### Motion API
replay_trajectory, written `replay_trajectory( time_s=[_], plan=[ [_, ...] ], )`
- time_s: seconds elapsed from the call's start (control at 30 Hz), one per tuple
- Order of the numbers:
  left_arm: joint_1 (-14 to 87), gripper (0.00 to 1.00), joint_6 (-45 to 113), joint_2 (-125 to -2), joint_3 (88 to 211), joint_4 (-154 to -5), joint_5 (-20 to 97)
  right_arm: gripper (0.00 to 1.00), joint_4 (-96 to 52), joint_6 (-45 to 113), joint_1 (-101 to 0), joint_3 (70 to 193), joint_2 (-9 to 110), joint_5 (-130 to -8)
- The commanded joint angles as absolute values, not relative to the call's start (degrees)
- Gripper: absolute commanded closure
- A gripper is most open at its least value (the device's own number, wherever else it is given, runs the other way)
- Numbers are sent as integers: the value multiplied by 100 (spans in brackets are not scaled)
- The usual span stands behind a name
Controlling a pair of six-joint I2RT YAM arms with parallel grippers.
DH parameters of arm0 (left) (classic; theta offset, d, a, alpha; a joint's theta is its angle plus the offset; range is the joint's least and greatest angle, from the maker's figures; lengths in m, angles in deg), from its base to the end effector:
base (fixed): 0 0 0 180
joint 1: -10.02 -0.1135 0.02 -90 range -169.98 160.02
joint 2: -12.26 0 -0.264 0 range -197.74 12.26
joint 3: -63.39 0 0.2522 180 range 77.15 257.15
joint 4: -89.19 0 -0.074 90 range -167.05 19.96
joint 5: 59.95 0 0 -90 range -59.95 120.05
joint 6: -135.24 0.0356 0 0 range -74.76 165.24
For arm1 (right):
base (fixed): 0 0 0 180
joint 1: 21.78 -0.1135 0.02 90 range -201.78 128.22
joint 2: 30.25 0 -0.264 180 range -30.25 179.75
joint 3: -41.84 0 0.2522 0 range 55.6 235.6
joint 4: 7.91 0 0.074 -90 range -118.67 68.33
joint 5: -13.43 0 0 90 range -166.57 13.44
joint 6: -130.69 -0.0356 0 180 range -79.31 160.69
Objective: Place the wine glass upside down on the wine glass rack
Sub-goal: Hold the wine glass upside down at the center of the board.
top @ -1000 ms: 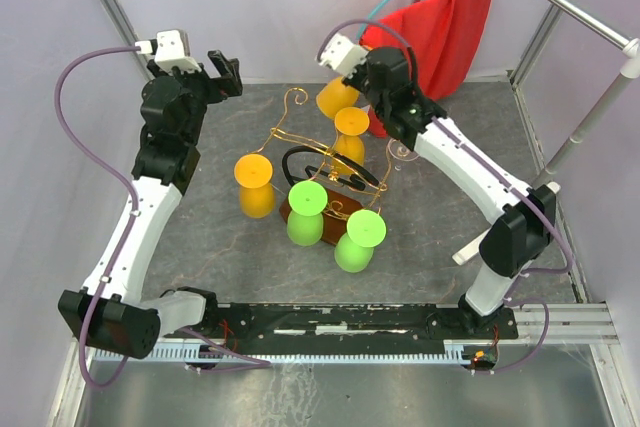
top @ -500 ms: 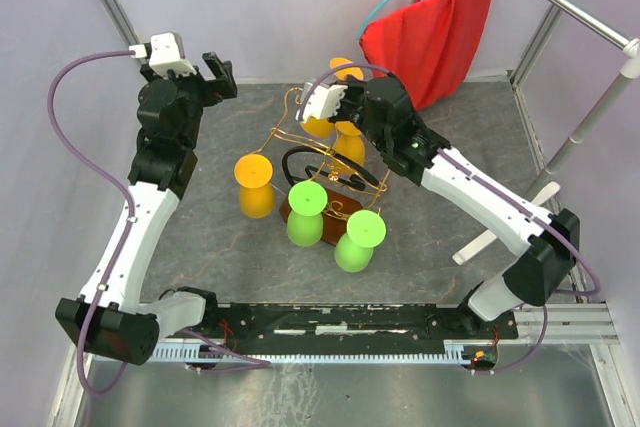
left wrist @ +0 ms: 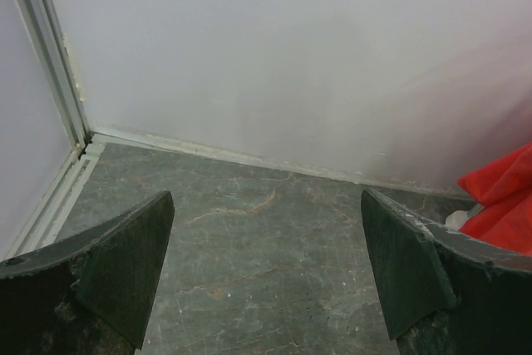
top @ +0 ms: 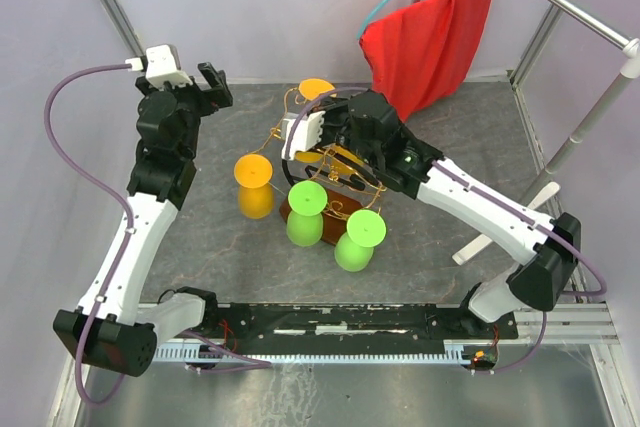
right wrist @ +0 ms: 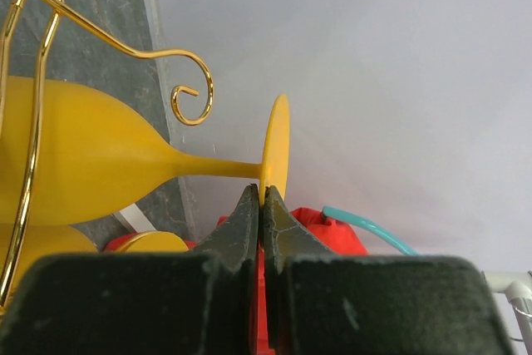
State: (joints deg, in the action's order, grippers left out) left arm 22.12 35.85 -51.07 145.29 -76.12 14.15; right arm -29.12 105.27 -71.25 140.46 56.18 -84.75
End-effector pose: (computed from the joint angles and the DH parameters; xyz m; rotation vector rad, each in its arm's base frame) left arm 0.2451 -0.0426 0.4371 -0.1874 1.4947 -0.0928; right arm 0.2365 0.2688 0.4131 -1.3969 1.0325 -0.3175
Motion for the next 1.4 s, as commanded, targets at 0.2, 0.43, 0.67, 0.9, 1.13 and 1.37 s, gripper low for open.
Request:
replay_trajectory(
  time_s=[0.2,0.43,0.67,0.9,1.13,1.37],
  plan=[
    [2209,1,3639,-4844,14444,-7778,1285,99,-2181,10767,-7512,14269,6222,-8498],
    [2210,1,3601,-4843,14417,-7767,1357,99,-1887,10751,-7630,14625,6736,-8686],
    [2208,1,3595,-4960,14447,-7790,1420,99,-1773,10724,-7645,14814,6897,-8697],
    [2204,1,3532,-5041,14437,-7844,1468,99,-1915,10780,-7622,15300,7285,-8843],
    [2203,1,3523,-5056,14412,-7875,1466,99,-2115,10660,-7503,15852,7685,-9193],
    [2202,1,3522,-5125,14479,-7864,1514,99,-2149,10672,-7274,15863,7760,-9580]
  ],
)
